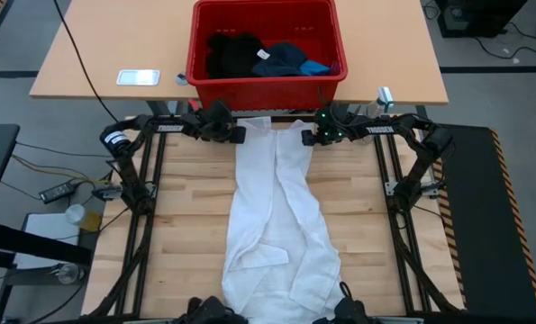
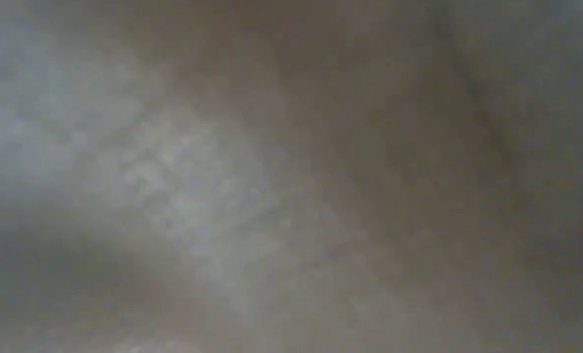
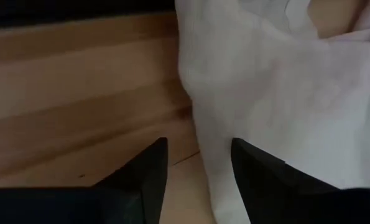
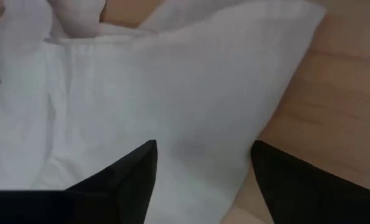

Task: Fold Laundry from Bin
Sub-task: Fold the white polo shirt

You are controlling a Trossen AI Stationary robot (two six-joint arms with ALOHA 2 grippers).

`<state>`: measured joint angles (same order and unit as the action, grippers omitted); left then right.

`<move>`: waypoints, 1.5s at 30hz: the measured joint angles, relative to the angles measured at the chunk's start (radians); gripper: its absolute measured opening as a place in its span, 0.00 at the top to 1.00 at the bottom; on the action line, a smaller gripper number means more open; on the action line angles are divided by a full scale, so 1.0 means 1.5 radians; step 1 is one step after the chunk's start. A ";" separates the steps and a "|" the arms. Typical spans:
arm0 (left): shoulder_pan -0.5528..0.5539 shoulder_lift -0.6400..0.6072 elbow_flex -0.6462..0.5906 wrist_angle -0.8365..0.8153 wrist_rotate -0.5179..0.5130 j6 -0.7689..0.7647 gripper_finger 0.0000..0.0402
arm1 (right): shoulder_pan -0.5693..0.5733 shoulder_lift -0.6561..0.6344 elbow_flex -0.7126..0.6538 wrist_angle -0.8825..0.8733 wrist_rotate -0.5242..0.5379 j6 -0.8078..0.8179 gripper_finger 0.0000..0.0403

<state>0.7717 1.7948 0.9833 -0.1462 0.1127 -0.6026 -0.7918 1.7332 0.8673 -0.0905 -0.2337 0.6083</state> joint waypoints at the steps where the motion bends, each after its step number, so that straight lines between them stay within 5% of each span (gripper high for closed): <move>1: -0.002 0.008 0.000 0.011 0.001 -0.007 0.56 | 0.000 0.000 0.000 0.000 0.000 0.000 0.36; 12: -0.027 0.046 0.001 0.117 0.045 -0.055 0.52 | 0.002 -0.001 0.006 0.022 -0.045 -0.012 0.37; 18: -0.027 0.049 0.001 0.100 0.083 -0.037 0.63 | 0.004 -0.001 0.025 0.013 -0.039 -0.023 0.43; 24: -0.025 0.049 0.001 0.086 0.087 -0.005 0.95 | 0.012 -0.001 0.034 -0.062 -0.013 -0.064 0.73; 28: -0.024 0.037 0.000 0.089 0.087 0.010 0.99 | 0.017 -0.001 0.034 -0.041 -0.017 -0.108 0.96; 40: -0.004 -0.127 0.001 0.078 0.100 0.201 1.00 | 0.048 -0.056 0.171 -0.195 -0.018 -0.279 0.99; 45: 0.024 -0.147 0.001 0.153 0.097 0.233 1.00 | 0.031 -0.075 0.195 -0.186 -0.017 -0.301 0.99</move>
<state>0.8074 1.5743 0.9844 0.0832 0.2583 -0.2526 -0.7450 1.6208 1.1600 -0.3698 -0.2589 0.1576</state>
